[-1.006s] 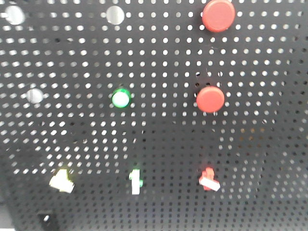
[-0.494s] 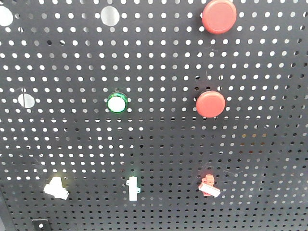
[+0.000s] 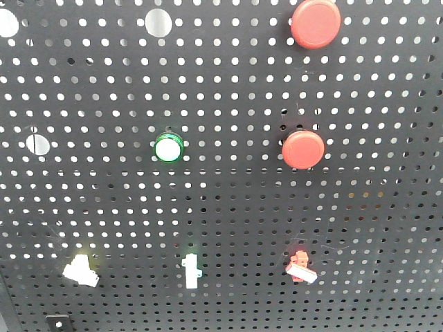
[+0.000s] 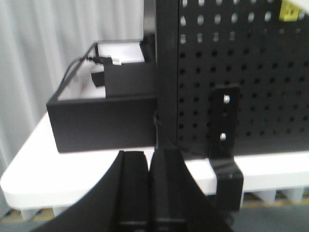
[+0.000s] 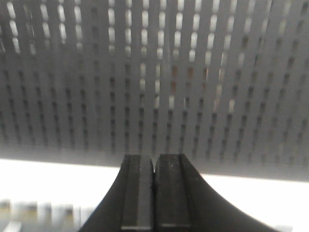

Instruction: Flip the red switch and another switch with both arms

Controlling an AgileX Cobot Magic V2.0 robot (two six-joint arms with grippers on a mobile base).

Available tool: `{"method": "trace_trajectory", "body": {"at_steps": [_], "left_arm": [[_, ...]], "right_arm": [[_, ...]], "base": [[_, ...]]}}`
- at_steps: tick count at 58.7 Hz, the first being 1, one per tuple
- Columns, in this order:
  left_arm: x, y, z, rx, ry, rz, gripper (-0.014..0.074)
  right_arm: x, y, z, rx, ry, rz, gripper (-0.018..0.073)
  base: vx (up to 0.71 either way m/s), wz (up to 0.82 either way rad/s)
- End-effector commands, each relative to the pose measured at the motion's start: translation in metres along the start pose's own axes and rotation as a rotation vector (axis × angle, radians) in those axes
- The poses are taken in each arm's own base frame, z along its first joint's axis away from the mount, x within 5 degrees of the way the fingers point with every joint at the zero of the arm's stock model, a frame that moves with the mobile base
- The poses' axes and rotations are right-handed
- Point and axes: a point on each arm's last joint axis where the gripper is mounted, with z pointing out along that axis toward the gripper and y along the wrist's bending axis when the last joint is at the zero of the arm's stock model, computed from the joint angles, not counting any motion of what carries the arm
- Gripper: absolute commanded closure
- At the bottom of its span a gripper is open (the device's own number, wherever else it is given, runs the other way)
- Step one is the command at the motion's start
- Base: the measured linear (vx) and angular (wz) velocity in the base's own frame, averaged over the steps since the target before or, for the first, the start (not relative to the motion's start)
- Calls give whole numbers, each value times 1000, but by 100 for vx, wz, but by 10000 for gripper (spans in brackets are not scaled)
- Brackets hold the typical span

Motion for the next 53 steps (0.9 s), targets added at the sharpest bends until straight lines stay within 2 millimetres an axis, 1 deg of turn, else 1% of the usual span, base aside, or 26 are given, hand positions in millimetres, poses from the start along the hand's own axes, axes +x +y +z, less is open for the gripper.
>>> {"method": "trace_trajectory", "body": {"at_steps": [1, 8, 14, 16, 17, 21, 26, 29, 32, 34, 39, 45, 53], "left_arm": [[-5, 1, 1, -11, -105, -15, 594], [-15, 2, -1, -19, -218, -28, 594], [-32, 4, -6, -20, -345, -121, 594], [-41, 4, -8, -20, -390, -140, 594], [-45, 4, -9, -19, -406, -145, 594], [-67, 5, -17, -15, -470, -143, 594], [-105, 4, -31, -7, -530, -113, 594], [-123, 4, -37, -11, -531, -63, 594], [-138, 3, -37, -19, -490, -6, 594], [-143, 3, -34, -24, -452, 29, 594], [-146, 3, -24, -30, -348, 87, 594], [-138, 3, -8, -22, -220, 94, 594], [-135, 3, 4, -19, -162, 94, 594]], "right_arm": [[-16, -1, -1, 9, -187, -12, 566], [-30, -1, -4, 13, -309, -13, 566], [-54, -3, -9, 16, -361, -13, 566], [-65, -4, -11, 19, -375, -13, 566], [-67, -4, -11, 19, -375, -13, 566], [-88, -6, -13, 22, -379, -13, 566], [-118, -9, -15, 25, -385, -13, 566], [-132, -10, -12, 26, -376, -13, 566], [-144, -11, -7, 25, -368, -13, 566], [-148, -11, -2, 24, -355, -13, 566], [-149, -11, 11, 20, -312, -13, 566], [-144, -11, 25, 14, -250, -13, 566], [-139, -10, 37, 10, -198, -13, 566]], "base": [[0, 0], [0, 0], [0, 0], [0, 0], [0, 0], [0, 0], [0, 0], [0, 0], [0, 0], [0, 0], [0, 0], [0, 0], [0, 0]]}}
